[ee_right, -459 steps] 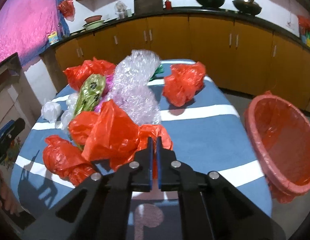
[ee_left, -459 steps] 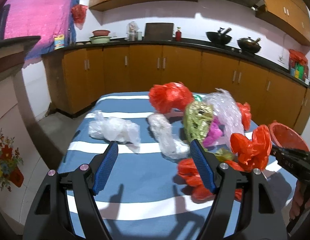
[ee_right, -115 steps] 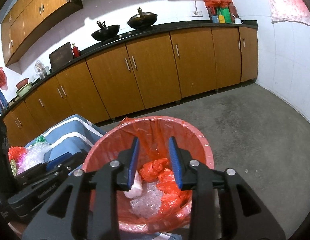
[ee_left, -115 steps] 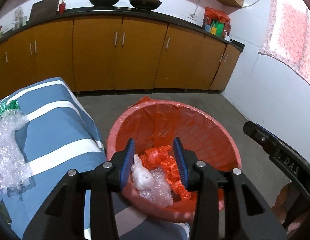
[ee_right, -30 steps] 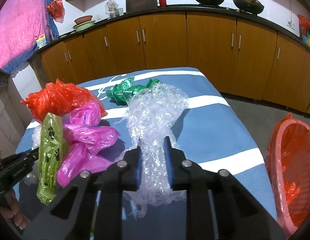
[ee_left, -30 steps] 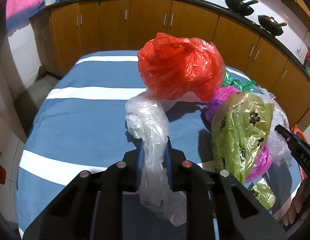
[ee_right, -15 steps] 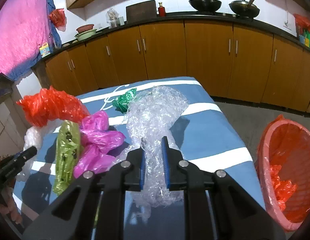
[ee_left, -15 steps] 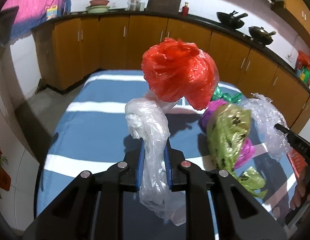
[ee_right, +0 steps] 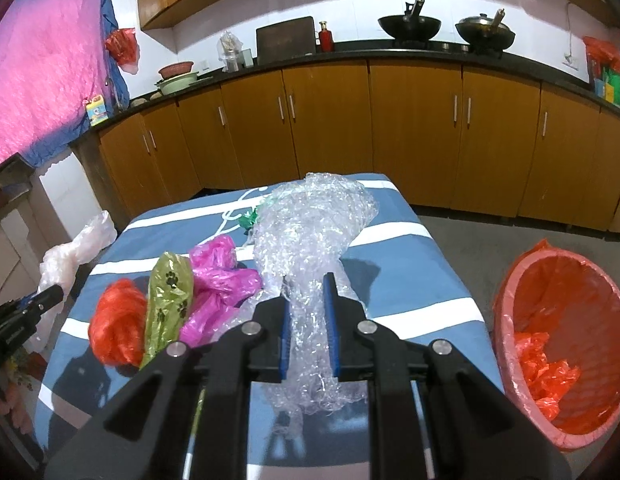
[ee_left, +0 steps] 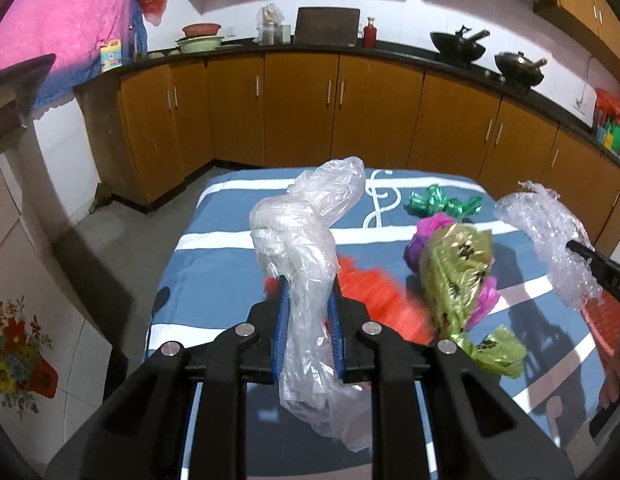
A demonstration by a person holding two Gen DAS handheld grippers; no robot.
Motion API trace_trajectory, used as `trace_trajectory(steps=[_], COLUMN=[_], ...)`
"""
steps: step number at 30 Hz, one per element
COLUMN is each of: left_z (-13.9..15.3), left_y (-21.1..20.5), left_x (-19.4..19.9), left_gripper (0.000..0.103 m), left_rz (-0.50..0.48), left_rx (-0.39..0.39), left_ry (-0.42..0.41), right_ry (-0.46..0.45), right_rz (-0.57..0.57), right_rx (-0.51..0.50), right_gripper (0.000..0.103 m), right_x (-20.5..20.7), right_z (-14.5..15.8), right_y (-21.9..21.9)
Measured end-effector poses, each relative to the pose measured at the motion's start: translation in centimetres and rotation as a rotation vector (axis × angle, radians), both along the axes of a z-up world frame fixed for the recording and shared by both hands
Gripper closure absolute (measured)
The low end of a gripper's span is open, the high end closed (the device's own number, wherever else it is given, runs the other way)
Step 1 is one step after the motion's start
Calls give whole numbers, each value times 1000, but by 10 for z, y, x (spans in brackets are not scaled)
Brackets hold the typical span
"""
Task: Collect trash
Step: 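Carry the clear bag with the left tool while the right tool carries the bubble wrap to the basket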
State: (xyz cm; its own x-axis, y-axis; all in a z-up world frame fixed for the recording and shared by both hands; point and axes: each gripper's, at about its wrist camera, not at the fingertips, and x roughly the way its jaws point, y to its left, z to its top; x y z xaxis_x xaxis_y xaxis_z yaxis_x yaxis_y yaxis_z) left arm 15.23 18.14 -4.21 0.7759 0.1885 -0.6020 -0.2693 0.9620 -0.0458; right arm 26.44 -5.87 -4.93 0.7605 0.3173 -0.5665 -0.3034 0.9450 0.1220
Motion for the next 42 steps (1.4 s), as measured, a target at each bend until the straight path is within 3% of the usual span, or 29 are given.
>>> trace_trajectory(steps=[15, 32, 42], left_z=[41, 78, 80], left_y=[-21, -94, -169], left_x=[-15, -13, 8], left_gripper=[85, 85, 85], left_rz=[-30, -185, -331], left_rx=[-47, -79, -107], left_ry=[-125, -212, -200], right_ry=[-103, -203, -213], right_rz=[-33, -169, -288], right_rx=[16, 31, 30], right_gripper=[87, 87, 87], right_x=[-32, -64, -75], right_z=[47, 85, 83], right_y=[-28, -103, -174])
